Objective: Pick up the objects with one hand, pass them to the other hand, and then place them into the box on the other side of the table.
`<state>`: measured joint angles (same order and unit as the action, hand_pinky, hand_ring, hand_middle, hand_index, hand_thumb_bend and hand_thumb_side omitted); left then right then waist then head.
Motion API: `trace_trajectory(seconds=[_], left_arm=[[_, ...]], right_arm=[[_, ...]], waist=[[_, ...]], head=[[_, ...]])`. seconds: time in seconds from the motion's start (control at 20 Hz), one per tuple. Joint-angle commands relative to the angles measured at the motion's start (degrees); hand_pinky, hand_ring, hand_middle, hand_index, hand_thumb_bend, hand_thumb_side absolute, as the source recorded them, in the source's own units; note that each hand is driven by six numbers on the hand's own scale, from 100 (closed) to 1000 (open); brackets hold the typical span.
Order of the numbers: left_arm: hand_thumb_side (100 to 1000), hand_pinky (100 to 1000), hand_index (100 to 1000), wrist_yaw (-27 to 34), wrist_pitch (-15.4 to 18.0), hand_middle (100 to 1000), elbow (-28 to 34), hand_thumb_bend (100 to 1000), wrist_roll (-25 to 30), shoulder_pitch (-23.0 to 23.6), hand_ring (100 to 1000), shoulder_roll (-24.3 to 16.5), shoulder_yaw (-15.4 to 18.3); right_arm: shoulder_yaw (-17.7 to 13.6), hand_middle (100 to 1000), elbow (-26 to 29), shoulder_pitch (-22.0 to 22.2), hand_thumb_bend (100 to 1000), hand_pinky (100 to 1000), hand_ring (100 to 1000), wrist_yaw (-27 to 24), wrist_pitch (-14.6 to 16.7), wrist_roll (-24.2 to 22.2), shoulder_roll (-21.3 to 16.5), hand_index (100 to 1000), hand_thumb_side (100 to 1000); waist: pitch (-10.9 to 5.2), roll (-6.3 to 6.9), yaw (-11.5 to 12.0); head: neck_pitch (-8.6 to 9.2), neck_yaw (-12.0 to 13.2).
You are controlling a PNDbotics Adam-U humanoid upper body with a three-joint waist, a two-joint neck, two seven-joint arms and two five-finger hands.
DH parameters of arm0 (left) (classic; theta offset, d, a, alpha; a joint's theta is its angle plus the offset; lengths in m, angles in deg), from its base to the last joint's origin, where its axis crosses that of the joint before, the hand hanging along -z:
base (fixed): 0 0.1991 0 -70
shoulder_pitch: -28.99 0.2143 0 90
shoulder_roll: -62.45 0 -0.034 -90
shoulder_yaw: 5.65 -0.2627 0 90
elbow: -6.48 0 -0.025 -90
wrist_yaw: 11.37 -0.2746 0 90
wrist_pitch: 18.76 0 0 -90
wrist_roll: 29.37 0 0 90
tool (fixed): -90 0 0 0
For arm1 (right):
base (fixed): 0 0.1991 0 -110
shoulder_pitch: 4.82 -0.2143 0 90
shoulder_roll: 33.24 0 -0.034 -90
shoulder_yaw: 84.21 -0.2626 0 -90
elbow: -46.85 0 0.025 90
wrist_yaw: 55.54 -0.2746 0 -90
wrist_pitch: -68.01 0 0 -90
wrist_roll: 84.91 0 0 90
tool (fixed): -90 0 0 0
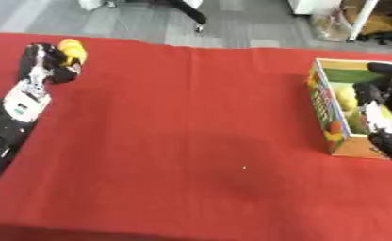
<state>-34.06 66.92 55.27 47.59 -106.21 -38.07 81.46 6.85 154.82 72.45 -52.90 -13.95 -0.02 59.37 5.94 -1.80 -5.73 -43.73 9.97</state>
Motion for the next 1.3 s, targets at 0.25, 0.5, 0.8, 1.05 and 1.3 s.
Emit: trace_trajectory(seconds=[0.25,0.5,0.8,1.05,1.3], left_arm=[[100,616,410,12.43,5.3,439,31.1,183,14.52,4.14,506,-12.63,-9.22],[100,623,414,19.39,4.37,443,47.24,189,22.82,4.56,510,-14.6,-14.77],[100,630,414,25.55,2.28,445,53.62,183,31.81,2.31,515,-13.15,-21.29],[105,636,416,29.31,1.64,449,53.72,175,34.07,1.26,525,-10.83,-24.43],[116,635,415,31.59,0.79,450,53.76,175,35.43,1.2,528,-9.07,-26.78]], right_arm=[[7.41,505,-2.23,-3.8,100,662,686,-13.27,-3.79,-6.78,-0.46,780,460],[14.25,502,-6.08,-8.93,109,660,684,-22.95,-8.6,-14.67,0.53,778,495],[19.2,502,-11.16,-14.23,216,660,684,-29.47,-13.19,-20.88,2.1,789,528],[20.98,501,-14.37,-15.81,250,660,684,-29.13,-14.17,-23.31,3.27,791,529],[22.35,502,-17.34,-15.72,281,662,683,-30.19,-15.48,-25.41,3.69,795,534]], waist=[[-1.05,1.56,0.95],[-1.53,1.8,1.55],[-1.73,1.93,2.17],[-1.51,1.88,2.36],[-1.42,1.81,2.48]], head=[[-0.39,-1.16],[-0.38,-2.01],[-0.39,-2.71],[-0.39,-2.88],[-0.39,-2.88]])
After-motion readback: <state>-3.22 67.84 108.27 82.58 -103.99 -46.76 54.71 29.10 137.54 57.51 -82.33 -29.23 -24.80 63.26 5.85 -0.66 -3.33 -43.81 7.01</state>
